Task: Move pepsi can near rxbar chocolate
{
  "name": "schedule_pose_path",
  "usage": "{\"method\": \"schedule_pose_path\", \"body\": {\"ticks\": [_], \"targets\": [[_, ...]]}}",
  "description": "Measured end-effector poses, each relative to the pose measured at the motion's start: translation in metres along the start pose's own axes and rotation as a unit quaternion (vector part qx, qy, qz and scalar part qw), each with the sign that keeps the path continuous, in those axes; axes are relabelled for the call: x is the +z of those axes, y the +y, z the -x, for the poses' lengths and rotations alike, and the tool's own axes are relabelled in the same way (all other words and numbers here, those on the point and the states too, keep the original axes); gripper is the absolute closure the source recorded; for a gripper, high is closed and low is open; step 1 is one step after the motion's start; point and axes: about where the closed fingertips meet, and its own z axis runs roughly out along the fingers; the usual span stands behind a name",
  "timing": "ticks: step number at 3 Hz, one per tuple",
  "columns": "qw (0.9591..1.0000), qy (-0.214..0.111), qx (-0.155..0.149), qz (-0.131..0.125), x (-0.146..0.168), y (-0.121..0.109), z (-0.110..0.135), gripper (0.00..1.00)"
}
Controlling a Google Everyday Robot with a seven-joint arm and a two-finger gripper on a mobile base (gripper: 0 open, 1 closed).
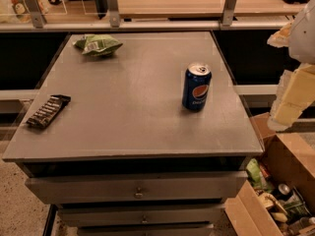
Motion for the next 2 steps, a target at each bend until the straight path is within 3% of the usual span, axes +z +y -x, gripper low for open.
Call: {"method": "schedule_pose_path", "body": {"ticks": [2], "targets": [[0.9974,-0.058,0.042,-0.011,0.027,-0.021,0.022,0.00]]}}
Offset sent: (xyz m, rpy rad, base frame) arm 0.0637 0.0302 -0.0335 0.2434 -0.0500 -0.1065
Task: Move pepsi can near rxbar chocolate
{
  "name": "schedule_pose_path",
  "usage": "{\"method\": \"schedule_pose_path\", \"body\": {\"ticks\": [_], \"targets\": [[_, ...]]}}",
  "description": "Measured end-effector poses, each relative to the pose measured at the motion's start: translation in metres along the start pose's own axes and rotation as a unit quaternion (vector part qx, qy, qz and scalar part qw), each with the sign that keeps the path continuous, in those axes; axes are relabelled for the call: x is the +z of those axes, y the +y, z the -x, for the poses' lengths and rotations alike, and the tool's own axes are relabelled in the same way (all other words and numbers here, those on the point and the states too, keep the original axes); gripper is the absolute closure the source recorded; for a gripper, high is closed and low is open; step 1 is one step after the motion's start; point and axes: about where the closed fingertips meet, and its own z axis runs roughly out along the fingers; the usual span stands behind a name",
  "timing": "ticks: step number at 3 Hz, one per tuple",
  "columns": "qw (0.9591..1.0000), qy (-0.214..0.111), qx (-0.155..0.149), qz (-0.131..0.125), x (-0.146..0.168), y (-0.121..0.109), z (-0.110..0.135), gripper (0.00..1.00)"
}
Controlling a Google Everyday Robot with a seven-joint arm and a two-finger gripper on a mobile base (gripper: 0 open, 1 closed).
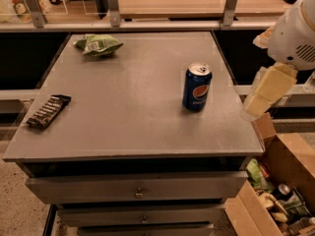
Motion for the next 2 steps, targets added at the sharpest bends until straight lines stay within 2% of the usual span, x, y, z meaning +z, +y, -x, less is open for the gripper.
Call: {"method": "schedule_pose_path", "body": {"ticks": [1,2], "targets": [[0.9987,-0.048,0.015,0.011,0.031,-0.014,0.013,0.00],[0.9944,-0.100,0.020,0.027,0.056,-0.025,0.028,0.00]]}}
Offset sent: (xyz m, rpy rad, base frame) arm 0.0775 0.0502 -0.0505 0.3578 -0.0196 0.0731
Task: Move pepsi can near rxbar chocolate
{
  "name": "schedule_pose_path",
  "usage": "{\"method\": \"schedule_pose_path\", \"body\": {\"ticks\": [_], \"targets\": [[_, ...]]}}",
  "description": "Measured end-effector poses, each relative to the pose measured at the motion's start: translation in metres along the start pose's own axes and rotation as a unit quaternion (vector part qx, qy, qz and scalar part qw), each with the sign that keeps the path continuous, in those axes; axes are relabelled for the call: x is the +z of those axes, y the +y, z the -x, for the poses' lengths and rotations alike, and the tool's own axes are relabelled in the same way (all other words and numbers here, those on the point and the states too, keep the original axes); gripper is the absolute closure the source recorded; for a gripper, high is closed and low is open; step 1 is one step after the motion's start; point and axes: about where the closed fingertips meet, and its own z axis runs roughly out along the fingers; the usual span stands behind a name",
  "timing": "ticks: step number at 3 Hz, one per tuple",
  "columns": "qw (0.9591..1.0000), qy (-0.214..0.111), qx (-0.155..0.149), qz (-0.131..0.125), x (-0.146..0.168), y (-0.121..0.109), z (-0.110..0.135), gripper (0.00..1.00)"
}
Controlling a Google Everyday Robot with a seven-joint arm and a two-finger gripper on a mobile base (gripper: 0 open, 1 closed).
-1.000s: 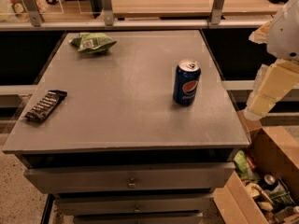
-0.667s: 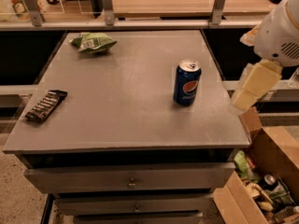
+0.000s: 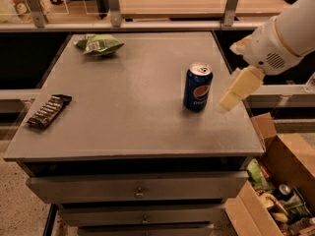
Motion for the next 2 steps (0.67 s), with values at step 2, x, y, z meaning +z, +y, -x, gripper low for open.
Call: {"method": "schedule_pose_path", "body": {"ticks": [2], "targets": [[0.9938,-0.106,-0.012,0.031,0.037,-0.006,0.036,0.00]]}}
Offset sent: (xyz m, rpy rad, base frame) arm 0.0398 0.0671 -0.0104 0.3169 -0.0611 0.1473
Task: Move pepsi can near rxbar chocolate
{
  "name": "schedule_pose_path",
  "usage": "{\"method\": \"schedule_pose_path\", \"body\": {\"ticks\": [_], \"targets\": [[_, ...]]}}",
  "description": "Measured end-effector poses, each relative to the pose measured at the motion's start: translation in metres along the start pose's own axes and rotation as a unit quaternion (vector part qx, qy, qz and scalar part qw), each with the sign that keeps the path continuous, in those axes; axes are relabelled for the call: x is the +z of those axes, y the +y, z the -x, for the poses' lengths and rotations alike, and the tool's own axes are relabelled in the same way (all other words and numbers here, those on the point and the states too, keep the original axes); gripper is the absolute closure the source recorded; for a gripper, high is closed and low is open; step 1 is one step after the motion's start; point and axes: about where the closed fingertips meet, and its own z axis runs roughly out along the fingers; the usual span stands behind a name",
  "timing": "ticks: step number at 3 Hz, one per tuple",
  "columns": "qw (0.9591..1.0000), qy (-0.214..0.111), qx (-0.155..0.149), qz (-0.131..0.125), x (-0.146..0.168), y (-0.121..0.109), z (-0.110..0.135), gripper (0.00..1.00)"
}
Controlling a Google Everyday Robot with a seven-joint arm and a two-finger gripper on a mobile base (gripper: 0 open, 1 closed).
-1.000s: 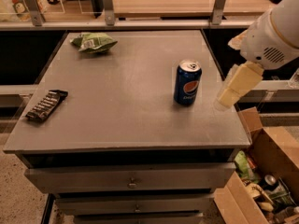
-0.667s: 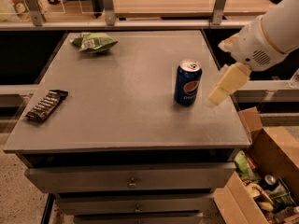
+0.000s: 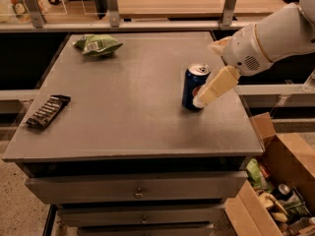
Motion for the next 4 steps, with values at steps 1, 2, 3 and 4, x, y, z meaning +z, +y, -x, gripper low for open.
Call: {"method": "schedule_pose_path", "body": {"ticks": [1,2,3,4], "targets": [[0.9994,-0.030,-0.006,0.017,0.021,-0.001,0.011,0.18],[0.9985,-0.043,-0.010,0.033,0.042,0.000,0.015,0.41],[0.9976,-0.050,-0.013,0.046,0.057,0.001,0.015,0.65],[0.9976,-0.050,-0.013,0.046,0.055,0.001,0.018,0.88]]}}
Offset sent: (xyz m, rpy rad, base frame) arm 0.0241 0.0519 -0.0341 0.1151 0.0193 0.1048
